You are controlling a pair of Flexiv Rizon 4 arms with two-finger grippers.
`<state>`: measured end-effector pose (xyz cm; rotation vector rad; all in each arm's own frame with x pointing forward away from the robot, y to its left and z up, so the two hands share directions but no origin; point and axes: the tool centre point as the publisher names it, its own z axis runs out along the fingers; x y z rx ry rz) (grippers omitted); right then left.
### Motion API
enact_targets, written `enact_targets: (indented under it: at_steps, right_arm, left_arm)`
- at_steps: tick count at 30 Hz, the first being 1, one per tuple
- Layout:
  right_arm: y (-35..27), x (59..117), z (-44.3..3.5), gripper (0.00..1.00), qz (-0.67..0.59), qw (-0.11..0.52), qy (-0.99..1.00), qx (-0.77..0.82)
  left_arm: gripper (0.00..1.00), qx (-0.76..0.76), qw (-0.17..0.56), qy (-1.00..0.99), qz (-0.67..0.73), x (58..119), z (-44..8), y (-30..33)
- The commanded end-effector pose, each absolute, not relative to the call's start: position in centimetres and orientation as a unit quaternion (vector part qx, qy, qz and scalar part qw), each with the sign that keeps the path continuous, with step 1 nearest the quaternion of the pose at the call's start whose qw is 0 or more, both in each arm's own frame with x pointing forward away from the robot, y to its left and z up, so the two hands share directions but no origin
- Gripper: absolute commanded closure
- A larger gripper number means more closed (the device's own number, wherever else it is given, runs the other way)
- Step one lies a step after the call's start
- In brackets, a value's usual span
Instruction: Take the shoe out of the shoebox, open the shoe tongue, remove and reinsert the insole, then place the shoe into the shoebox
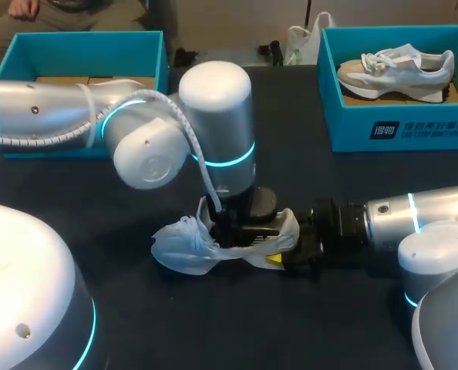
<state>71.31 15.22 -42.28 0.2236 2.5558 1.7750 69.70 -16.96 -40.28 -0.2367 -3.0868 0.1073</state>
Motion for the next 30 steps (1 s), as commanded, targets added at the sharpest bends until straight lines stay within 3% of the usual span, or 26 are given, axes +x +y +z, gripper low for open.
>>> enact_targets:
  at_steps: [1, 8, 12, 16, 18, 30]
  right_arm:
    - [15.3, 71.4, -42.2, 1.0, 0.566, 0.01, 0.821, 0.073]
    - [15.3, 71.4, -42.2, 1.0, 0.566, 0.01, 0.821, 0.073]
    - [15.3, 71.4, -42.2, 1.0, 0.566, 0.01, 0.821, 0.073]
    - [15.3, 71.4, -42.2, 1.0, 0.566, 0.01, 0.821, 0.073]
    - [15.3, 71.4, -42.2, 1.0, 0.566, 0.01, 0.821, 0.073]
    - [15.3, 71.4, -42.2, 1.0, 0.566, 0.01, 0.821, 0.073]
  left_arm:
    - [0.55, -0.074, 0.0, -0.997, 0.029, 69.7, -41.3, -17.4]
    - [0.57, -0.064, -0.032, -0.997, 0.024, 70.9, -42.1, -17.3]
    - [0.77, -0.054, -0.044, -0.997, 0.021, 71.8, -42.3, -17.3]
    - [0.87, -0.042, -0.046, -0.998, 0.018, 72.9, -42.2, -17.2]
    - [1.0, -0.039, -0.047, -0.998, 0.017, 73.1, -42.1, -17.1]
    - [1.0, -0.004, 0.033, -0.996, 0.082, 73.0, -38.5, -16.1]
